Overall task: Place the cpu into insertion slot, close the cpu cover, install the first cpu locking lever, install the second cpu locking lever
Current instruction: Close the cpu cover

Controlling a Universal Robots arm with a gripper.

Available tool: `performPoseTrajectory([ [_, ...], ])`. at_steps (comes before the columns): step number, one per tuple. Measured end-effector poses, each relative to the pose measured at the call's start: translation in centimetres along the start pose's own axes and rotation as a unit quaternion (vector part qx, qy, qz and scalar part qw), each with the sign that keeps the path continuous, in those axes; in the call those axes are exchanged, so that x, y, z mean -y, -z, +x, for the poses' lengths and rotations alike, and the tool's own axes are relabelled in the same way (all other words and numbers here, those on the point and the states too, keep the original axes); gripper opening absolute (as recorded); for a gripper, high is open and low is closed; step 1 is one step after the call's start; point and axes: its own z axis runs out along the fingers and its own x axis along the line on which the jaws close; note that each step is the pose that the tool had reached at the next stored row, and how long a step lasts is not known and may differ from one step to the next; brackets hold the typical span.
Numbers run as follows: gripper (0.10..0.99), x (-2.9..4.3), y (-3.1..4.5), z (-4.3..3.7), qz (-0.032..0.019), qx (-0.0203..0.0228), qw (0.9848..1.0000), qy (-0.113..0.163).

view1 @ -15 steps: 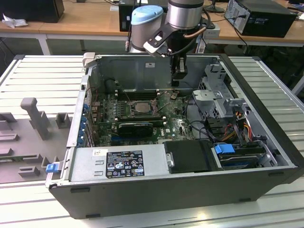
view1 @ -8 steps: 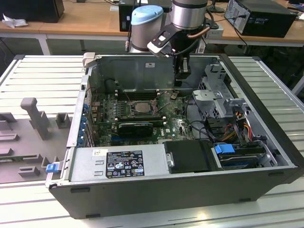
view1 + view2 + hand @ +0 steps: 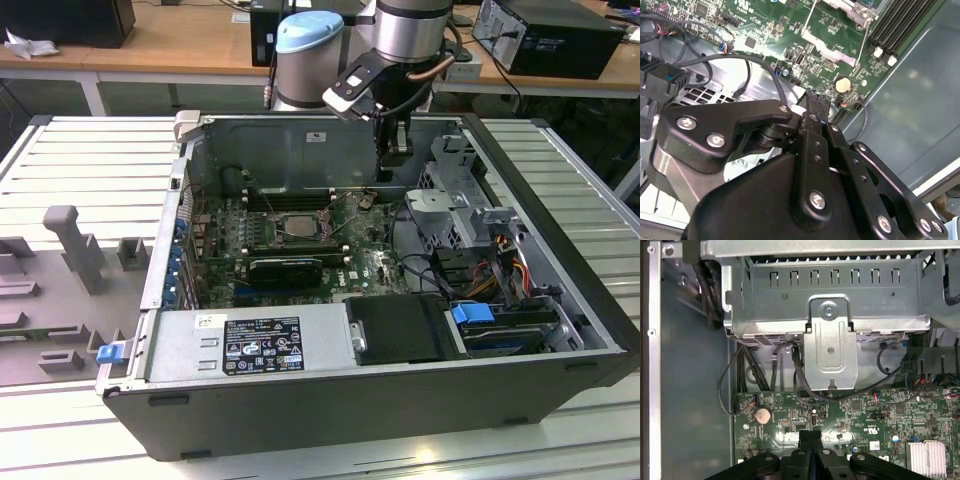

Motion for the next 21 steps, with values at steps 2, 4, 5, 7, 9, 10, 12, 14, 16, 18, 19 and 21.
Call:
performPoseTrajectory([
  [2, 0.106, -0.26, -0.02, 0.01, 0.0000, -0.0001, 1.0000, 0.000],
  [4, 0.106, -0.57, -0.03, 0.02, 0.0000, 0.0000, 1.0000, 0.000],
  [5, 0.106, -0.73, -0.04, 0.03, 0.0000, 0.0000, 1.0000, 0.000],
  [7, 0.106, -0.99, -0.05, 0.04, 0.0000, 0.0000, 1.0000, 0.000],
  [9, 0.106, -1.22, -0.07, 0.05, 0.0000, 0.0000, 1.0000, 0.000],
  [10, 0.106, -1.38, -0.08, 0.06, 0.0000, 0.0000, 1.0000, 0.000],
  [12, 0.106, -1.72, -0.19, 0.08, 0.0000, -0.0001, 1.0000, 0.000],
  [14, 0.106, -1.83, -0.64, 0.08, 0.0001, 0.0000, 1.0000, 0.000],
  [16, 0.106, -1.79, -0.94, 0.08, 0.0001, 0.0000, 1.0000, 0.000],
  [18, 0.106, -0.94, -1.28, 0.04, -0.0009, -0.0003, 1.0000, 0.000],
  [19, 0.106, -0.49, -1.55, 0.01, -0.0010, -0.0002, 1.0000, 0.000],
  [21, 0.106, -0.02, -1.94, -0.01, -0.0009, -0.0002, 1.0000, 0.000],
])
